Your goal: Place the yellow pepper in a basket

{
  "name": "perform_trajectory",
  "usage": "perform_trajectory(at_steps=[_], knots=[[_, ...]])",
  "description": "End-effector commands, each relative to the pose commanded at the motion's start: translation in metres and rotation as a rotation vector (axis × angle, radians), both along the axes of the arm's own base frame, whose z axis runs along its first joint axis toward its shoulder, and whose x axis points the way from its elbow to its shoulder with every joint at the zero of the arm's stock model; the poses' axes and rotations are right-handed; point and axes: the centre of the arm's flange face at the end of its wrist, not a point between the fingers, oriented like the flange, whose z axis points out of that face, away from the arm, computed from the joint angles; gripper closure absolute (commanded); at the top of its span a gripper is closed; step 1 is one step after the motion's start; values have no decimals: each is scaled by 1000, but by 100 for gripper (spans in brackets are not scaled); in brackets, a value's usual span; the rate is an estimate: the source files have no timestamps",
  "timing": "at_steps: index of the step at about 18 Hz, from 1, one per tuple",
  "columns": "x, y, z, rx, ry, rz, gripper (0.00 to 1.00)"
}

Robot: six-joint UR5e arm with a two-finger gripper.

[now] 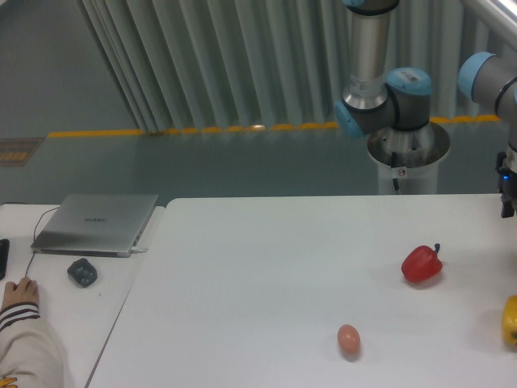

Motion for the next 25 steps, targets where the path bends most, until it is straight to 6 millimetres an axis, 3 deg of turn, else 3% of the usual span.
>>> perform_trajectory(at_steps=[8, 12, 14, 21, 25], knots=[[5, 9, -3, 25, -18, 0, 0], [5, 21, -7, 74, -13, 238, 0], [15, 36, -8, 84, -2, 280, 0], [11, 46, -22, 84, -17, 460, 0], [8, 62, -42, 97, -19, 593, 0]])
